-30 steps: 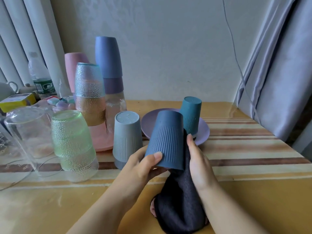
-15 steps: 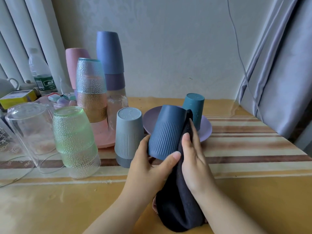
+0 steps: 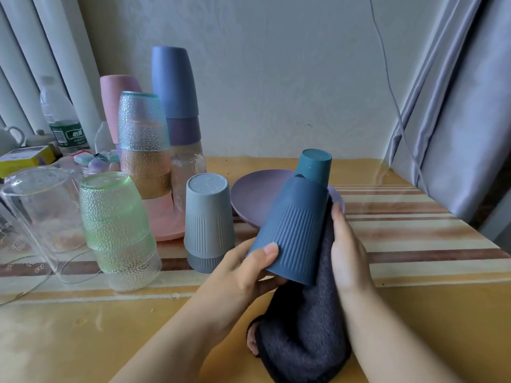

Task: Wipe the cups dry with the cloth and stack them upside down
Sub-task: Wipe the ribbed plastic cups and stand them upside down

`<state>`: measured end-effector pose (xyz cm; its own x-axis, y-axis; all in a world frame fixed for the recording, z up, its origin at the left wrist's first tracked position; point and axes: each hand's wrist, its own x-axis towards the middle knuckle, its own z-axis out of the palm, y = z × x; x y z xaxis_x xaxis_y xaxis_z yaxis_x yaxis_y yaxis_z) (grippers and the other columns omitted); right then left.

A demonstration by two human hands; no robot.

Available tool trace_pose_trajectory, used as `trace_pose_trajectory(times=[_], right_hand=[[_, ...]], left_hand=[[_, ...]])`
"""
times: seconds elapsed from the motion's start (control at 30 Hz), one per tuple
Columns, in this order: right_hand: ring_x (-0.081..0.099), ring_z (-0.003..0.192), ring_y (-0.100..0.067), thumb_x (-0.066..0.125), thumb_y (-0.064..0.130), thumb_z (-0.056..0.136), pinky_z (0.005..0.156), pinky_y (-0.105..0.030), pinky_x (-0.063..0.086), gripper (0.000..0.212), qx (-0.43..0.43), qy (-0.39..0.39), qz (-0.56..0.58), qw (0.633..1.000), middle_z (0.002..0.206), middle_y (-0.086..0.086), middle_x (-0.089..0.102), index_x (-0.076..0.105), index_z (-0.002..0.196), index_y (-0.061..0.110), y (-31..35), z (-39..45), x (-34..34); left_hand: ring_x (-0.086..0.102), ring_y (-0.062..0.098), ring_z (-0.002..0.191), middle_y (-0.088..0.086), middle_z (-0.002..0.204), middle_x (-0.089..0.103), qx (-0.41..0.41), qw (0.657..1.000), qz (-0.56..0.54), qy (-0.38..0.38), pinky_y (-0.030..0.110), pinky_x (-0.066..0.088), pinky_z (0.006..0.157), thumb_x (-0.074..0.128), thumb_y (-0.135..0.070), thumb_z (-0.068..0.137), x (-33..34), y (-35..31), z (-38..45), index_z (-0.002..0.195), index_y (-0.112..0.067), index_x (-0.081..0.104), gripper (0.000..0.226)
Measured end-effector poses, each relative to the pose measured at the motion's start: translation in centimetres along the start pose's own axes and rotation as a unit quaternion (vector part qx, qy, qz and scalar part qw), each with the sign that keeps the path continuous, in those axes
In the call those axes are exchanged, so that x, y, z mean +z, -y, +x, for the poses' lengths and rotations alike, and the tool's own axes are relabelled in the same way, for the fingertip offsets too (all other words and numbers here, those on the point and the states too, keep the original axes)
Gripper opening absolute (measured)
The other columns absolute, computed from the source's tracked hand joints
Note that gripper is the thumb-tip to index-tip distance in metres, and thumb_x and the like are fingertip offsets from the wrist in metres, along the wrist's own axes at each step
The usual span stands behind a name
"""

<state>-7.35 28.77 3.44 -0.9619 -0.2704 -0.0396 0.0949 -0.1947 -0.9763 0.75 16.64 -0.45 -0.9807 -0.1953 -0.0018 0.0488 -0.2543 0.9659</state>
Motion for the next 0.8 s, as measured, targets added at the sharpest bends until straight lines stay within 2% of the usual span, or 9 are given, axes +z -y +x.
trace_pose_trajectory(times=[0.1,0.23,0.3,0.4,0.47,0.57,0.63,0.7,0.8], right_hand=[[0.060,0.094,-0.010,0.038,0.040,0.096,0.061,-0.007,0.049,0.041,0.036,0.018,0.018,0.999,0.111,-0.001,0.064,0.060,0.115,0.012,-0.3,-0.6,0.6],[0.055,0.109,-0.011,0.037,0.041,0.097,0.073,-0.011,0.047,0.043,0.009,0.004,-0.030,1.000,0.119,0.002,0.060,0.058,0.123,0.014,-0.3,-0.6,0.3],[0.052,0.114,-0.008,0.035,0.041,0.098,0.085,-0.012,0.045,0.038,-0.036,-0.011,-0.042,0.998,0.120,0.006,0.059,0.056,0.122,0.021,-0.2,-0.2,-0.1],[0.038,0.129,0.000,0.028,0.033,0.101,0.109,-0.017,0.029,0.040,-0.111,-0.021,-0.075,0.991,0.139,0.013,0.045,0.045,0.136,0.026,-0.2,-0.2,0.1],[0.034,0.120,0.013,0.027,0.029,0.101,0.095,0.003,0.027,0.039,-0.128,-0.017,-0.078,0.989,0.133,0.023,0.041,0.041,0.137,0.029,-0.4,-0.2,0.3],[0.033,0.103,0.027,0.026,0.025,0.102,0.075,0.014,0.021,0.039,-0.134,0.007,-0.092,0.987,0.124,0.027,0.037,0.037,0.139,0.027,-1.0,-0.2,0.7],[0.038,0.094,0.034,0.027,0.024,0.101,0.077,0.013,0.022,0.037,-0.143,0.021,-0.094,0.985,0.121,0.029,0.040,0.040,0.135,0.026,-1.3,-0.2,0.9],[0.040,0.093,0.035,0.028,0.026,0.101,0.078,0.011,0.026,0.031,-0.137,0.017,-0.094,0.986,0.113,0.033,0.044,0.044,0.127,0.032,-1.2,-0.3,0.8],[0.050,0.112,0.003,0.034,0.034,0.099,0.095,-0.010,0.039,0.029,-0.095,-0.013,-0.088,0.991,0.116,0.018,0.057,0.056,0.117,0.027,-0.8,0.1,0.0]], left_hand=[[0.062,0.035,0.114,0.021,0.119,0.066,-0.018,1.000,-0.019,-0.012,0.046,0.047,0.103,0.063,-0.055,0.067,-0.4,-0.1,0.1,0.115,-0.010,0.063,0.065],[0.066,0.031,0.104,0.016,0.111,0.070,-0.031,0.998,0.029,-0.056,0.046,0.051,0.098,0.061,-0.061,0.076,0.0,-0.3,0.1,0.104,-0.021,0.066,0.048],[0.069,0.021,0.094,0.013,0.106,0.068,0.028,0.992,0.058,-0.113,0.035,0.056,0.088,0.065,-0.059,0.077,0.5,-0.1,0.2,0.103,-0.018,0.063,0.048],[0.067,0.002,0.079,0.006,0.097,0.067,0.142,0.963,0.149,-0.174,0.017,0.052,0.074,0.054,-0.049,0.082,1.2,0.0,0.1,0.102,-0.020,0.059,0.035],[0.064,-0.001,0.091,-0.003,0.104,0.066,0.159,0.946,0.222,-0.176,0.019,0.051,0.083,0.054,-0.060,0.088,1.3,0.5,0.0,0.108,-0.032,0.058,0.034],[0.058,-0.003,0.104,-0.014,0.115,0.060,0.138,0.930,0.296,-0.165,0.023,0.046,0.092,0.057,-0.072,0.064,0.9,1.2,0.0,0.119,-0.043,0.051,0.062],[0.059,-0.002,0.102,-0.012,0.113,0.062,0.131,0.929,0.311,-0.153,0.023,0.047,0.091,0.062,-0.070,0.061,0.7,1.1,0.1,0.124,-0.037,0.054,0.072],[0.064,0.002,0.098,-0.009,0.104,0.069,0.126,0.944,0.285,-0.111,0.020,0.050,0.085,0.068,-0.060,0.067,0.5,0.4,0.0,0.115,-0.035,0.060,0.054],[0.067,0.002,0.087,-0.010,0.093,0.074,0.099,0.974,0.200,-0.029,0.012,0.050,0.074,0.067,-0.048,0.073,0.3,-0.6,-0.3,0.101,-0.027,0.069,0.034]])
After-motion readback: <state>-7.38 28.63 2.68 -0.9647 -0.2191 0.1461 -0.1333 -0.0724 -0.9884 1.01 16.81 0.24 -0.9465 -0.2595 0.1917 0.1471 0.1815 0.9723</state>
